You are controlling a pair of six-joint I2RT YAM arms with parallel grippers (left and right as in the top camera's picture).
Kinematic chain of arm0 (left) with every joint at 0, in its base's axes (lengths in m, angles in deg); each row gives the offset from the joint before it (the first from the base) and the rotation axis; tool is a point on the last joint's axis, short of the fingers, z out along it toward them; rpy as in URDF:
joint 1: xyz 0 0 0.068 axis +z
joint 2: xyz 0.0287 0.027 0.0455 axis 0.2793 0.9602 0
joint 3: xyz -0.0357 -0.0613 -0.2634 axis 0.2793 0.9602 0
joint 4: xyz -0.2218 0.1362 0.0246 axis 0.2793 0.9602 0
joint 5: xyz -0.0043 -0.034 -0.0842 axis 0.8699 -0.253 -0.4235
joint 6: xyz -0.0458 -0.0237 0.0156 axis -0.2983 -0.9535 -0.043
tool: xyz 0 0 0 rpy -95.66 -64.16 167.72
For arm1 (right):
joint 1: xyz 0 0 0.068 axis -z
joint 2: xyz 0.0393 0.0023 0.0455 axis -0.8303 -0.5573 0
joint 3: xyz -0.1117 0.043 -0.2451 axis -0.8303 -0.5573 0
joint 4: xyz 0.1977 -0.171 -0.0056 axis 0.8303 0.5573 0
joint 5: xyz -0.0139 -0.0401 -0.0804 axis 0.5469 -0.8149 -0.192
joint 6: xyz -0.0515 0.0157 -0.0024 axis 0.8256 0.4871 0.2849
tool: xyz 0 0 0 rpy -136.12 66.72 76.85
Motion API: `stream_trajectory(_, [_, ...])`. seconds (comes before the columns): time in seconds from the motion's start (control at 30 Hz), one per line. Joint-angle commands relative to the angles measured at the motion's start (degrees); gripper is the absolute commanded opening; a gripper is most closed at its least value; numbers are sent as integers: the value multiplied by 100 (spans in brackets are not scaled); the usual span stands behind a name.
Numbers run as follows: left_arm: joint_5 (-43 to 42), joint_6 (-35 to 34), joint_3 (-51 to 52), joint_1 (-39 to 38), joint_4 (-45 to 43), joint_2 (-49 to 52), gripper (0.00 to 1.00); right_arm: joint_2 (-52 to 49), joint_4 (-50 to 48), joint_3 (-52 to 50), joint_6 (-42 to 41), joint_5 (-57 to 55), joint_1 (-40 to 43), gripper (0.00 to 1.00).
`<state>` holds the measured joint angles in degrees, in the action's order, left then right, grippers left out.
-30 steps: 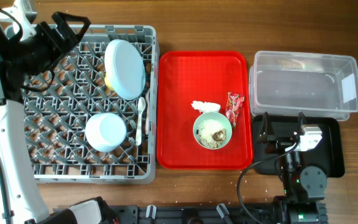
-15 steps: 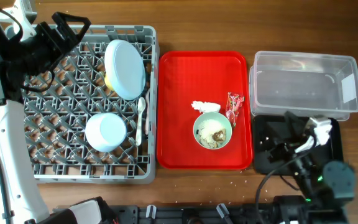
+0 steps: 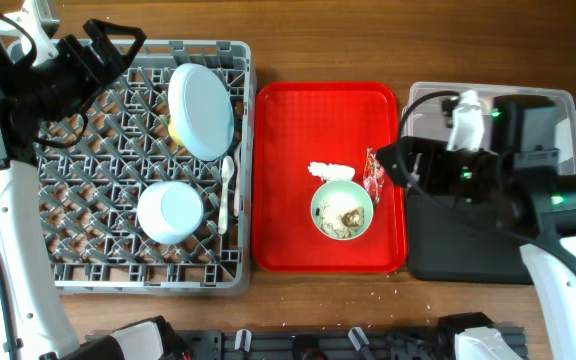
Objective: Sort waste into correct bins and load items into the dishwasher rack
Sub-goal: 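Reach the right gripper to the green bowl of food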
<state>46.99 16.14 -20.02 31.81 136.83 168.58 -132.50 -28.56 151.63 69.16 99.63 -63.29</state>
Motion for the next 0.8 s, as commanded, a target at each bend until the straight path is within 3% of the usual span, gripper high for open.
stream_trajectory(0.0, [11, -11, -24, 7, -15, 26, 100, -63, -11, 24, -334, -887, -898, 100])
stream_trajectory(0.17, [11, -11, -24, 7, -15, 26, 100, -922, -275, 22, -763, -2393, -2881, 100])
stream_trajectory(0.23, [11, -11, -24, 7, -15, 26, 100, -1394, -608, 22, -723, -2433, -3416, 100])
stream_trajectory(0.4, [11, -11, -24, 7, -15, 26, 100, -2065, -793, 22, -520, -2437, -3805, 100])
stream_trajectory(0.57, [11, -11, -24, 7, -15, 26, 100, -2092, -1049, 13, -525, -2710, -3799, 100])
stream_trajectory(0.6, [11, -11, -24, 7, -15, 26, 100, -2092, -1034, -31, -570, -2708, -3799, 82])
stream_trajectory(0.67, [11, -11, -24, 7, -15, 26, 100, -2092, -962, -280, -951, -2717, -3799, 67])
stream_trajectory(0.77, [11, -11, -24, 7, -15, 26, 100, -2092, -1196, -857, -1314, -2752, -3801, 65])
